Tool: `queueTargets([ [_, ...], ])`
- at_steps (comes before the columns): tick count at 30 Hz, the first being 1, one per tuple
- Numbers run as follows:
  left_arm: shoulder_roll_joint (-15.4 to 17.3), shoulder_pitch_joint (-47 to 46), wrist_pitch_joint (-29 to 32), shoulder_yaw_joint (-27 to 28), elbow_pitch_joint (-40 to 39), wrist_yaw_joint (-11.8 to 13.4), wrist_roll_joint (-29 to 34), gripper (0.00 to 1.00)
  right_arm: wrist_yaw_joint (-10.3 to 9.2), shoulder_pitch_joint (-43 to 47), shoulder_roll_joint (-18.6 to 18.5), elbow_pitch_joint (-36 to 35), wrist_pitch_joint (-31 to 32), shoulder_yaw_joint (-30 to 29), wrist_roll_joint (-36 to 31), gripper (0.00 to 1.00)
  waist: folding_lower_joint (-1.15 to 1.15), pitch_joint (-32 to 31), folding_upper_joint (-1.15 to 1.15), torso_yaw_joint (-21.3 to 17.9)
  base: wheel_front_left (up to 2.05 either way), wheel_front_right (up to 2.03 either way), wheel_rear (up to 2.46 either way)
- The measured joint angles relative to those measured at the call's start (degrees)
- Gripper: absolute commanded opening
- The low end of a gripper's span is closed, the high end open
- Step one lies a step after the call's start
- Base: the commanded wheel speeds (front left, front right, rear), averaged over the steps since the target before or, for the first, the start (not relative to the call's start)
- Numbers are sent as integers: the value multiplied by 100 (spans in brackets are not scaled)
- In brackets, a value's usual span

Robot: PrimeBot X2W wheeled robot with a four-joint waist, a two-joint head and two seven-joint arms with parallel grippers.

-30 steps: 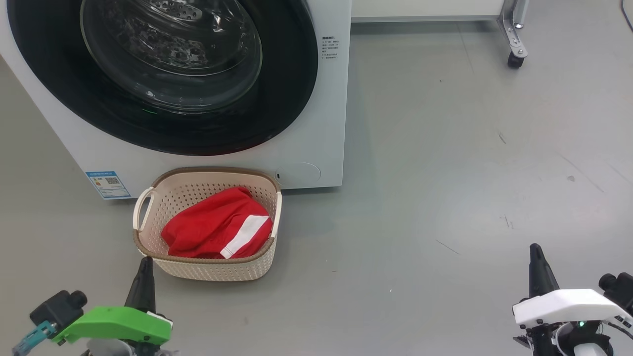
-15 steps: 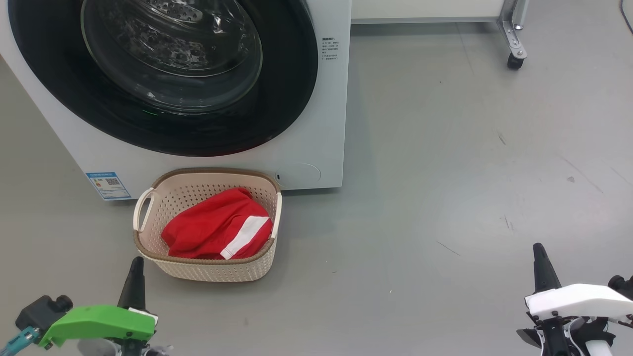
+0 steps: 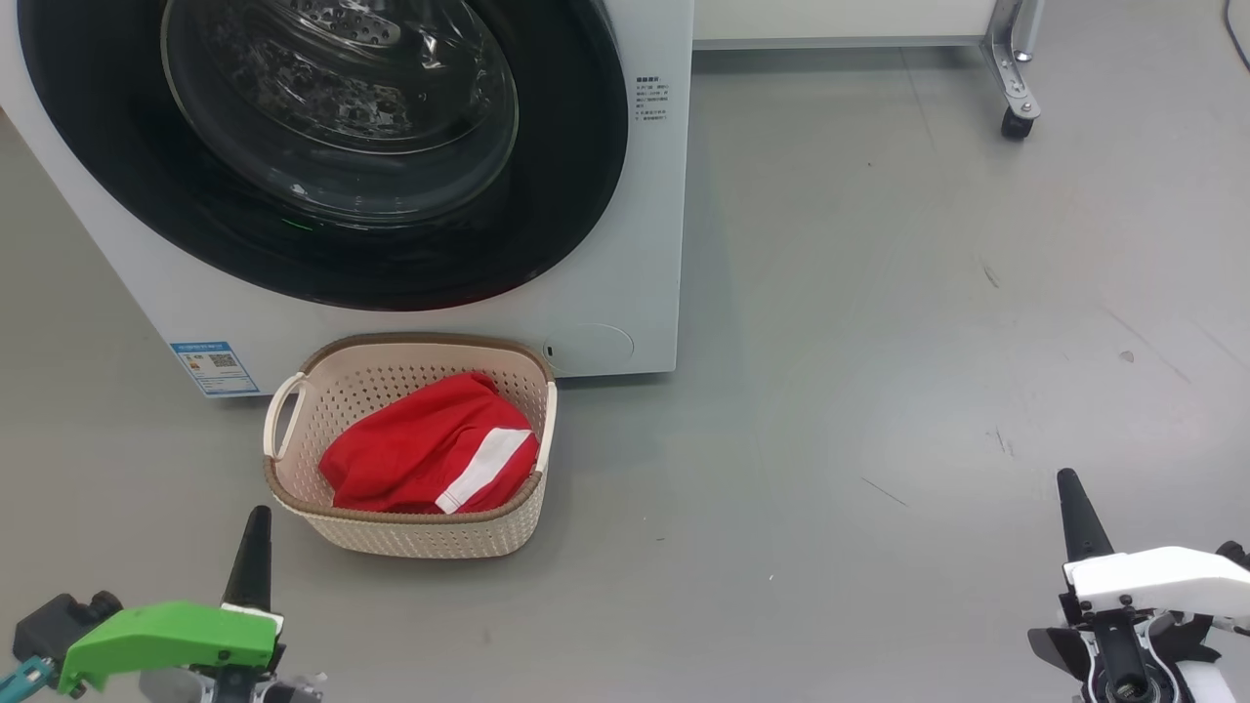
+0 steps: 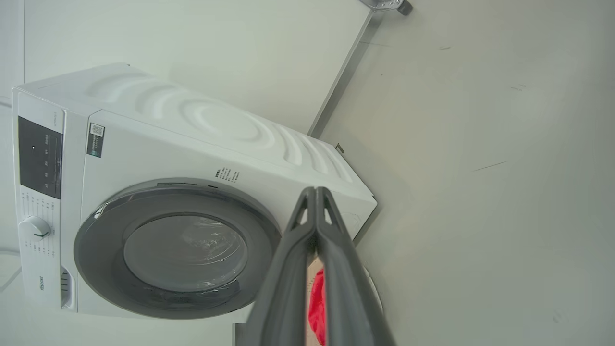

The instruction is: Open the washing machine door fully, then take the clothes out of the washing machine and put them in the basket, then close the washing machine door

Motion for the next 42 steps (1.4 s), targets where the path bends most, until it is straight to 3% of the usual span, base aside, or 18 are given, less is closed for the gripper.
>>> queueTargets([
  [27,-37,-5,569,441,-138,-5,-1683,0,335,-310,23,319,480,-393,1980,0,0,-35,0,-1,0,0,0],
  [42,-47,-6,569,470,-152,-5,-1690,0,337,-374,25,353,482,-407,2023,0,0,-36,0,-2,0,0,0],
])
